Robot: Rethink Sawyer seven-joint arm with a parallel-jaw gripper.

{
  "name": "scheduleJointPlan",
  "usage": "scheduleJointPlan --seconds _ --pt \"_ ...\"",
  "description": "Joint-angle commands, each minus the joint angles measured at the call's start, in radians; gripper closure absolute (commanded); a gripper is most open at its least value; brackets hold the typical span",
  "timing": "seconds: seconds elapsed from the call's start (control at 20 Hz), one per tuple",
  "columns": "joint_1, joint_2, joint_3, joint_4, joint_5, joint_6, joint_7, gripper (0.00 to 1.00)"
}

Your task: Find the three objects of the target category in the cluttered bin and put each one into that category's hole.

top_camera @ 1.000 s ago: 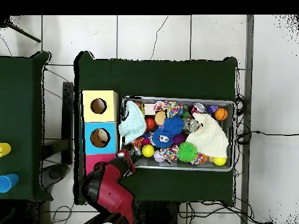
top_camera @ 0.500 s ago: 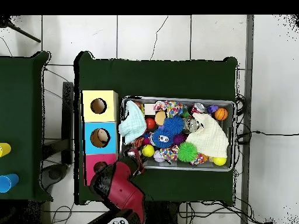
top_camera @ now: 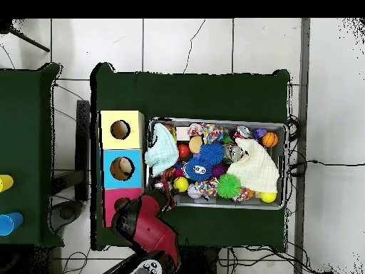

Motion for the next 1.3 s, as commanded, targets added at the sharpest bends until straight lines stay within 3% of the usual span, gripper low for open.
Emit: scheduleJointPlan --seconds 0.05,0.5,1.3 --pt "-0.032 -0.006 0.146 -0.123 -0.029 -0.02 0.149 0.0" --pt "-0.031 -0.02 0.133 -0.123 -0.03 0.0 0.131 0.0" --pt "-0.105 0.025 0.212 -0.151 -0.108 -0.123 0.179 0.0"
